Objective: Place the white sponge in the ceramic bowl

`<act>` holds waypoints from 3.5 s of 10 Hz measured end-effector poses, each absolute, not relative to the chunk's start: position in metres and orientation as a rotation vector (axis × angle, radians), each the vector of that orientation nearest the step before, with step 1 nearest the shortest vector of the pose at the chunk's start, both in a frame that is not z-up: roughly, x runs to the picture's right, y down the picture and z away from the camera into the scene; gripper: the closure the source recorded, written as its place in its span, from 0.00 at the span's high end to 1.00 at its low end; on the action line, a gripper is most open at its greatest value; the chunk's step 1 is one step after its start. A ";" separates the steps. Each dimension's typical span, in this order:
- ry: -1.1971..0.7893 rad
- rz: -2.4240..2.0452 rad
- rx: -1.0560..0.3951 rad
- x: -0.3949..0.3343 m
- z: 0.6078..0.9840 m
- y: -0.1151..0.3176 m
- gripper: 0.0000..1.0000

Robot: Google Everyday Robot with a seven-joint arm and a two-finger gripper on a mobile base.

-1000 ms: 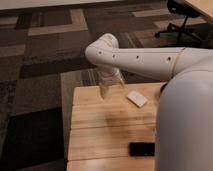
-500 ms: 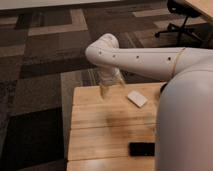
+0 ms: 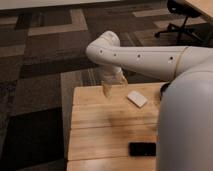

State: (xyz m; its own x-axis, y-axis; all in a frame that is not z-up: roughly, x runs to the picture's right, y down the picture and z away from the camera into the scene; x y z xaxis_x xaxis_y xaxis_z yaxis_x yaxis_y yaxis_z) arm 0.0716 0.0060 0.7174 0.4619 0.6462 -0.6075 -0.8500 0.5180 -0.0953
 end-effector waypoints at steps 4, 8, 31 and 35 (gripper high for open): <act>0.537 0.816 -0.455 0.127 0.696 0.002 0.65; 0.521 0.748 -0.478 0.165 0.685 -0.010 0.65; 0.301 0.677 -0.553 0.174 0.820 0.011 0.65; 0.315 0.708 -0.565 0.186 0.840 0.020 0.65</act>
